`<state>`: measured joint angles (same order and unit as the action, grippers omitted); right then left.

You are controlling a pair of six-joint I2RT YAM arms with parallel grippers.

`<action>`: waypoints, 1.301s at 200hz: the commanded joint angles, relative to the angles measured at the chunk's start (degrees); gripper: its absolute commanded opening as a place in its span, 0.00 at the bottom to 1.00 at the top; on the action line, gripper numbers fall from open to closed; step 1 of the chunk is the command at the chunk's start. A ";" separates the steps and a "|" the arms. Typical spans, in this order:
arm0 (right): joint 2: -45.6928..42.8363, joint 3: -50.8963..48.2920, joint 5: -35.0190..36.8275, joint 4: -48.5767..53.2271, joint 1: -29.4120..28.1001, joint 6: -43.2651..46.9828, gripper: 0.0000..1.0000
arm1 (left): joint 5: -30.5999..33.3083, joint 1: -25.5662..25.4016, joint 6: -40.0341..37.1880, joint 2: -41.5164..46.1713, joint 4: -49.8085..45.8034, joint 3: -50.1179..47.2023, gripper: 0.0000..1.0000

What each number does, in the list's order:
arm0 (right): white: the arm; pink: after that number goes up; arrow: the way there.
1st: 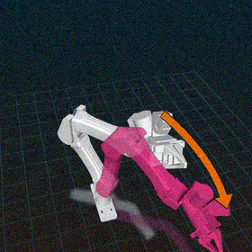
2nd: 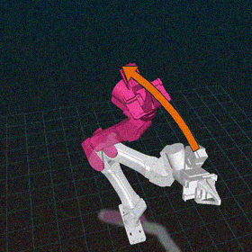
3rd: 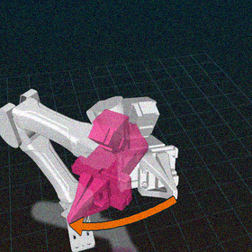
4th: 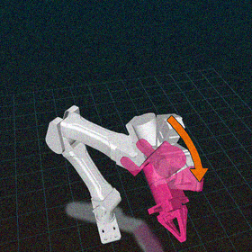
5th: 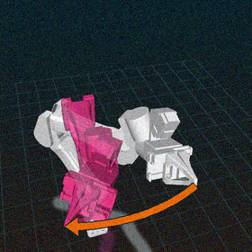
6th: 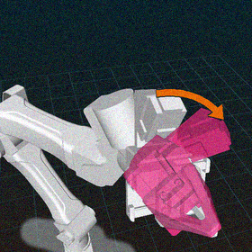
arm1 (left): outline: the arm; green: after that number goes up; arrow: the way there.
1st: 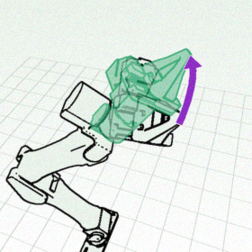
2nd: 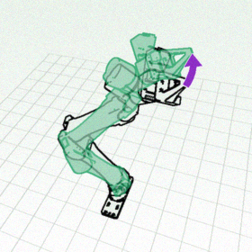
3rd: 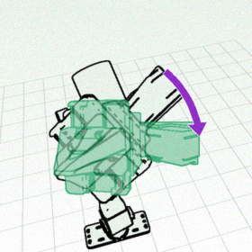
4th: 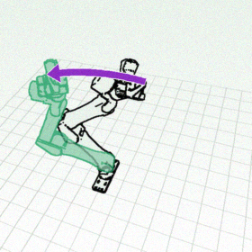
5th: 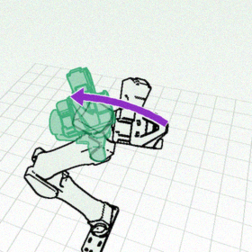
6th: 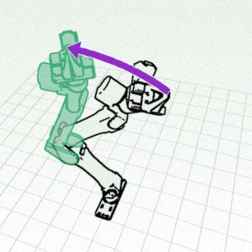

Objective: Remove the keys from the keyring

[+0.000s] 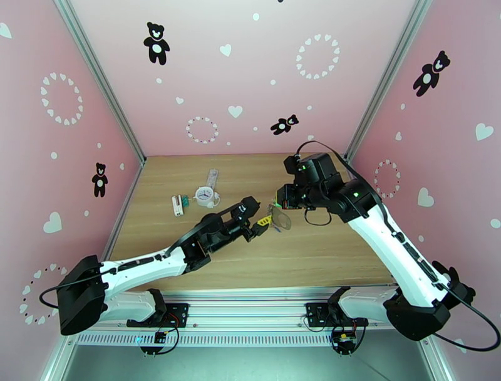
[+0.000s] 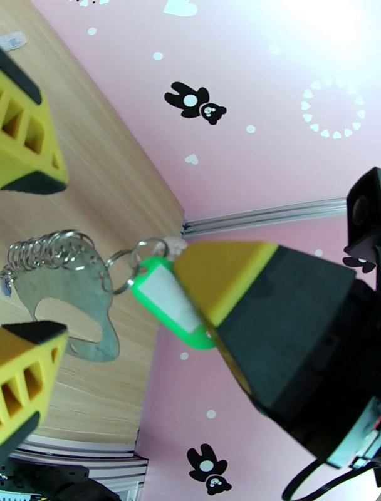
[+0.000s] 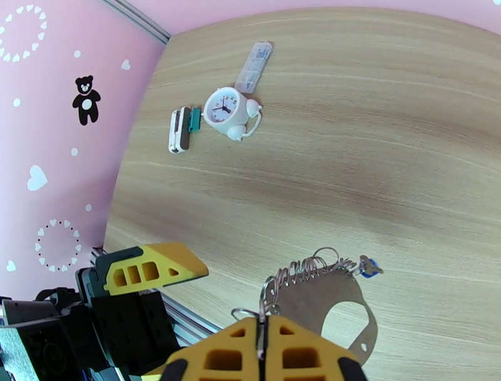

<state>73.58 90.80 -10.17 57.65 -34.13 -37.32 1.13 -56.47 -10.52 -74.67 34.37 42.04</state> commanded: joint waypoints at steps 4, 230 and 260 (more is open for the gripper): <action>-1.74 0.43 0.75 -1.18 -0.32 -2.16 0.00 | -0.67 -0.90 -1.30 -1.73 4.97 -0.29 0.55; -3.98 -3.35 1.87 -5.70 -0.32 -5.68 0.00 | 15.20 -4.41 -4.74 -11.66 19.92 3.37 0.43; -4.18 -3.52 2.33 -5.72 -0.35 -5.68 0.00 | 14.26 -4.37 -5.11 -11.02 20.14 2.56 0.41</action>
<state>71.16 87.46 -8.60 53.82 -34.13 -42.52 14.22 -60.75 -15.25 -86.21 52.36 43.57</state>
